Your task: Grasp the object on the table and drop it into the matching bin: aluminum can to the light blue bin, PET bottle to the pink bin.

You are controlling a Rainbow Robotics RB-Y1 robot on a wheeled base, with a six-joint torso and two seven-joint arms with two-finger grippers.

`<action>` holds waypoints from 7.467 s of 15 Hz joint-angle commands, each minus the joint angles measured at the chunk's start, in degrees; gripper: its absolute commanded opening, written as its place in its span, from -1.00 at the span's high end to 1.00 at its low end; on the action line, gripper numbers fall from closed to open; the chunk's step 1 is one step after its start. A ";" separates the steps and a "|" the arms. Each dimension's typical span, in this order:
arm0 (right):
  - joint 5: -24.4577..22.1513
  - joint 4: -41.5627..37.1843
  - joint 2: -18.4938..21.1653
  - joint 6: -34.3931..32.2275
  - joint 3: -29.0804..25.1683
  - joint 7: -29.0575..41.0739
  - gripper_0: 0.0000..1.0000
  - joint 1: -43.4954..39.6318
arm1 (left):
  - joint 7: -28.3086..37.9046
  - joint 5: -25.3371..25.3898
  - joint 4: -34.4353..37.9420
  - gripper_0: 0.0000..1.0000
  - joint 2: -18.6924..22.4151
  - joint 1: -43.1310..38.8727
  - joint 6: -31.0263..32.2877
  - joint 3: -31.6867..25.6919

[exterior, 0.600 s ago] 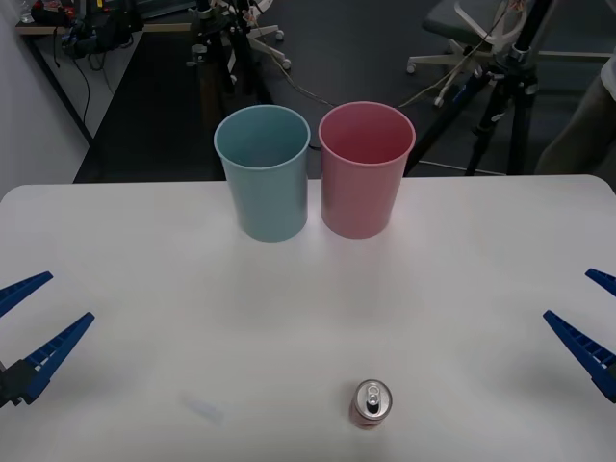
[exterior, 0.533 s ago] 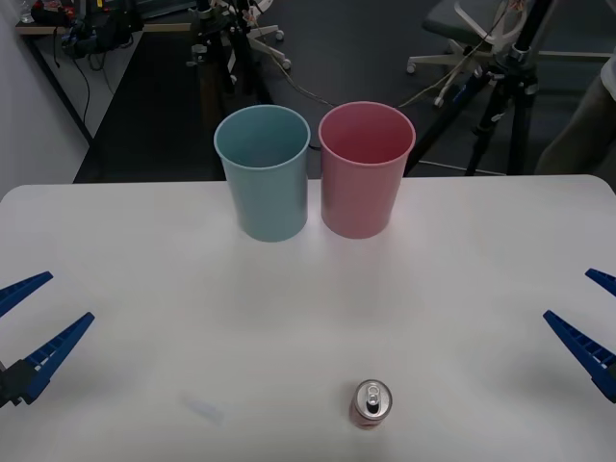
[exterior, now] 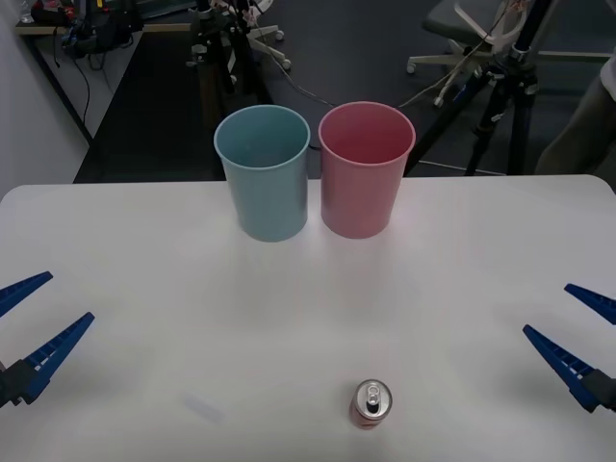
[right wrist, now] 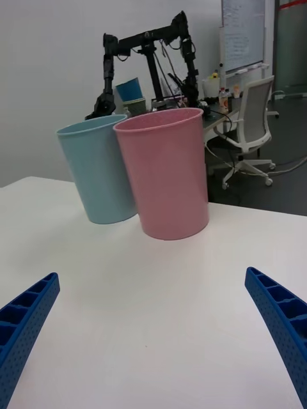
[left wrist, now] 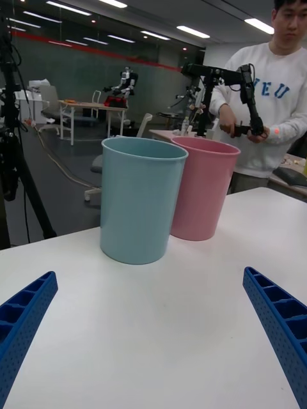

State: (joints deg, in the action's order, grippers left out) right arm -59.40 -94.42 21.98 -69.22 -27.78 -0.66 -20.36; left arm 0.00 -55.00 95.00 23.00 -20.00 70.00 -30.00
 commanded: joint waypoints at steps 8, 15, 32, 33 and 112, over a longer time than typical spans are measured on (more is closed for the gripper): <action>-0.28 0.03 -0.01 -3.82 7.21 -5.40 -1.00 -5.04 | 0.00 0.00 0.00 -1.00 0.00 0.00 0.00 0.00; 1.21 7.32 -0.09 -8.13 11.69 -19.12 -1.00 -5.83 | 0.00 0.00 0.00 -1.00 0.00 0.00 0.00 0.00; 1.74 12.24 -6.33 -4.87 19.78 -34.85 -1.00 -9.26 | 0.00 0.00 0.00 -1.00 0.00 0.00 0.00 0.00; 1.65 12.24 -6.33 -4.96 20.57 -35.64 -1.00 -9.17 | 0.00 0.00 0.00 -1.00 0.00 0.00 0.00 0.00; -29.99 -18.43 -5.46 45.66 45.97 18.59 1.00 21.76 | 0.00 0.00 0.00 -1.00 0.00 0.00 0.00 0.00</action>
State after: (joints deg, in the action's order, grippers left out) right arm -87.70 -112.86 16.59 -24.14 18.05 15.70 0.26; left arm 0.00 -55.00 95.00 23.00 -20.00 70.00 -30.00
